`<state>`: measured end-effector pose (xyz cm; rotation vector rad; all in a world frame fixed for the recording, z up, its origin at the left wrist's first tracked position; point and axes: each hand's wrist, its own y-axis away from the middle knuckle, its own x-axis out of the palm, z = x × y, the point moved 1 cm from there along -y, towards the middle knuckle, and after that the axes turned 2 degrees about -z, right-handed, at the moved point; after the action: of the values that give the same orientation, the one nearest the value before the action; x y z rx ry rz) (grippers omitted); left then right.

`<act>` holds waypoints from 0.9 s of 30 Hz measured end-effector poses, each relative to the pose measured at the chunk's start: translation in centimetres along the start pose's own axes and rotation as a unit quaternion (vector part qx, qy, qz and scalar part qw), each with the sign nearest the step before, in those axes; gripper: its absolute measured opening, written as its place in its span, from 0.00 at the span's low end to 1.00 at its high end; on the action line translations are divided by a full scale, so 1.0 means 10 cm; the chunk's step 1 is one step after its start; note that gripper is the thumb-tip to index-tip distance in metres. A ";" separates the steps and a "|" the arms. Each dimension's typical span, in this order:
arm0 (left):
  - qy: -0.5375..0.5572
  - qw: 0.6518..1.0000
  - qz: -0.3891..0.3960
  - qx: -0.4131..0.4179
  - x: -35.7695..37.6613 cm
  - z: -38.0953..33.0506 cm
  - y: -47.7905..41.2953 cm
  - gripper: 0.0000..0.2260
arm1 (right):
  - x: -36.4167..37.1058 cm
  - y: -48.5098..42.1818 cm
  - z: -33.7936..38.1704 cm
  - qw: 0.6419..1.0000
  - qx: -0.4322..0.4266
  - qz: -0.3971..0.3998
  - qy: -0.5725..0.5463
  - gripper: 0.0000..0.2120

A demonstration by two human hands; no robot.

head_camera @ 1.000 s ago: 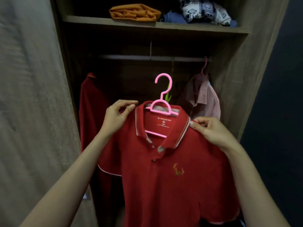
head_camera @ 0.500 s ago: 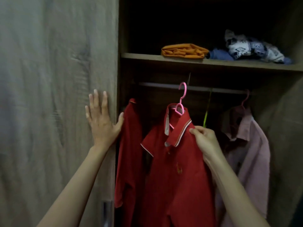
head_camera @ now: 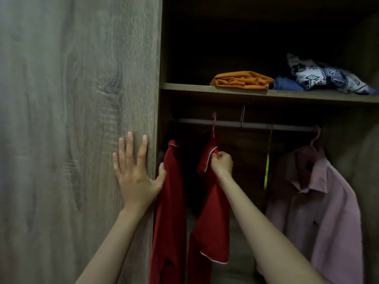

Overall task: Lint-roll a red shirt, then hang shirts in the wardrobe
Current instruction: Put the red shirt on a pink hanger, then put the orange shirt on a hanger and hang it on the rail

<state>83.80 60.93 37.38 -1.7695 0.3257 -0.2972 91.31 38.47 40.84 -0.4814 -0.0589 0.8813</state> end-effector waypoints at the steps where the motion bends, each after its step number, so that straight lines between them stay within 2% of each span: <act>1: -0.001 1.000 -0.001 0.000 0.00 0.00 0.00 0.34 | 0.03 0.00 -0.03 1.000 0.008 -0.001 0.001 0.10; 6: -0.004 1.000 0.003 -0.001 0.00 0.00 0.01 0.34 | 0.02 0.10 -0.27 1.000 0.000 0.002 0.024 0.12; 11: 0.001 1.000 0.004 0.001 -0.01 -0.01 0.01 0.34 | -0.19 0.26 -0.41 0.995 -0.082 -0.008 0.049 0.16; 16: 0.043 0.999 0.032 -0.007 -0.08 -0.04 0.00 0.35 | -0.49 0.60 -0.40 0.984 -0.176 -0.020 -0.005 0.19; 19: 0.087 0.995 0.040 -0.012 -0.15 -0.17 -0.04 0.33 | -0.71 0.75 -0.22 0.969 -0.237 -0.039 -0.056 0.17; 23: 0.174 0.984 0.024 0.039 -0.21 -0.55 -0.23 0.28 | -1.03 0.72 0.20 0.938 -0.329 -0.069 -0.090 0.14; 27: 0.239 0.967 0.026 0.080 -0.18 -0.94 -0.65 0.27 | -1.39 0.47 0.76 0.905 -0.398 -0.118 -0.093 0.15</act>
<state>79.06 54.51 45.74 -1.5119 0.6716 -0.6966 77.14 33.44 47.61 -1.1259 -0.6617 0.6330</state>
